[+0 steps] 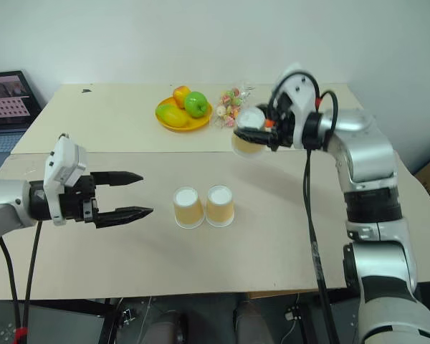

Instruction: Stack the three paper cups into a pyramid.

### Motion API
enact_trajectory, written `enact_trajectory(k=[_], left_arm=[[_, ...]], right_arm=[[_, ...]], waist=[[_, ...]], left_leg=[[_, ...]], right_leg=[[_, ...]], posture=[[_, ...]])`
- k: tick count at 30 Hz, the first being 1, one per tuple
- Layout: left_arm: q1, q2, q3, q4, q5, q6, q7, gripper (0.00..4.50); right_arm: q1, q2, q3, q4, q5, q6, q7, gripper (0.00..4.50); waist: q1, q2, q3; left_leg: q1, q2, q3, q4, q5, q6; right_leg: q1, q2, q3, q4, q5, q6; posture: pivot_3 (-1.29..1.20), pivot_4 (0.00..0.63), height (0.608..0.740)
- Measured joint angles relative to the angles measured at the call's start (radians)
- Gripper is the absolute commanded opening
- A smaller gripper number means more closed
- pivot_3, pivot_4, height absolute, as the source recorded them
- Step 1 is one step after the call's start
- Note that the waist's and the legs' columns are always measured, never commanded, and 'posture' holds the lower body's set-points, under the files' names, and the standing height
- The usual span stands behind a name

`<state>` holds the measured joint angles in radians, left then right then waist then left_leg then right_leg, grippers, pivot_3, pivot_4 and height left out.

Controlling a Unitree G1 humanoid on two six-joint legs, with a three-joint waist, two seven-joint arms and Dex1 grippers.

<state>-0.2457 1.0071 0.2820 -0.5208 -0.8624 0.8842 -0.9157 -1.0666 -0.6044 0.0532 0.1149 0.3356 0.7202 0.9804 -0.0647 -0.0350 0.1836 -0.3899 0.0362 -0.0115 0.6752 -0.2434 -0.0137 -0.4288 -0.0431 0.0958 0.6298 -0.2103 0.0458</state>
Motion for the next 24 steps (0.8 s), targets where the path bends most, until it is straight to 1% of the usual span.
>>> enact_trajectory(k=[3,5,9,12,16,18,21,24], left_arm=[[0.031,-0.016,-0.006,-0.015,0.010,-0.013,0.004,4.50],[0.031,-0.040,-0.011,-0.018,0.010,-0.022,0.022,4.50],[0.027,-0.066,-0.033,-0.033,0.007,-0.030,0.045,4.50],[0.022,-0.065,-0.033,-0.034,0.005,-0.030,0.047,4.50],[0.012,-0.062,-0.033,-0.033,0.003,-0.030,0.041,4.50],[0.001,-0.065,-0.037,-0.033,-0.001,-0.030,0.045,4.50],[-0.037,-0.093,-0.062,-0.035,-0.003,-0.030,0.072,4.50],[-0.050,-0.112,-0.095,-0.036,-0.003,-0.030,0.084,4.50]], right_arm=[[-0.057,0.033,0.012,-0.032,0.043,0.103,-0.003,2.79],[-0.093,0.072,0.016,-0.044,0.076,0.201,-0.029,2.79],[-0.103,0.103,0.046,-0.110,0.115,0.324,-0.069,2.79],[-0.077,0.102,0.055,-0.148,0.122,0.363,-0.082,2.79],[0.034,0.097,0.092,-0.215,0.129,0.385,-0.095,2.79],[0.066,0.099,0.102,-0.233,0.130,0.390,-0.104,2.79],[0.110,0.103,0.115,-0.282,0.125,0.373,-0.126,2.79],[0.124,0.104,0.126,-0.322,0.121,0.365,-0.143,2.79]], waist=[[-0.001,0.000,0.000],[0.003,0.000,0.000],[0.006,0.000,0.000],[0.007,0.000,0.000],[0.006,0.000,0.000],[0.005,0.000,0.000],[0.004,0.000,0.000],[-0.002,0.000,0.000]], left_leg=[[-0.001,0.000,-0.001,0.000,0.000,0.000],[-0.001,0.000,-0.001,0.000,0.000,0.000],[-0.003,0.000,-0.001,0.000,0.000,0.000],[-0.008,0.000,-0.001,0.000,0.000,0.000],[-0.010,0.000,-0.001,0.000,0.000,0.000],[-0.012,0.000,-0.001,0.000,0.000,0.000],[-0.011,0.000,-0.001,0.000,0.000,0.000],[-0.010,0.000,-0.001,0.000,0.000,0.000]], right_leg=[[-0.001,0.000,-0.001,0.000,0.000,0.000],[-0.001,0.000,-0.001,0.000,0.000,-0.001],[-0.003,0.000,-0.001,0.000,0.000,-0.001],[-0.008,0.000,-0.001,0.001,0.000,-0.001],[-0.011,0.000,-0.001,0.002,0.001,-0.001],[-0.012,0.000,-0.001,0.002,0.001,-0.001],[-0.011,0.000,-0.001,0.002,0.001,-0.001],[-0.011,0.000,-0.001,0.003,0.001,-0.001]], posture=[[0.00,0.150,0.734],[0.00,0.150,0.734],[0.00,0.150,0.734],[0.00,0.150,0.734],[0.00,0.150,0.734],[0.00,0.150,0.734],[0.00,0.150,0.734],[0.00,0.150,0.734]])
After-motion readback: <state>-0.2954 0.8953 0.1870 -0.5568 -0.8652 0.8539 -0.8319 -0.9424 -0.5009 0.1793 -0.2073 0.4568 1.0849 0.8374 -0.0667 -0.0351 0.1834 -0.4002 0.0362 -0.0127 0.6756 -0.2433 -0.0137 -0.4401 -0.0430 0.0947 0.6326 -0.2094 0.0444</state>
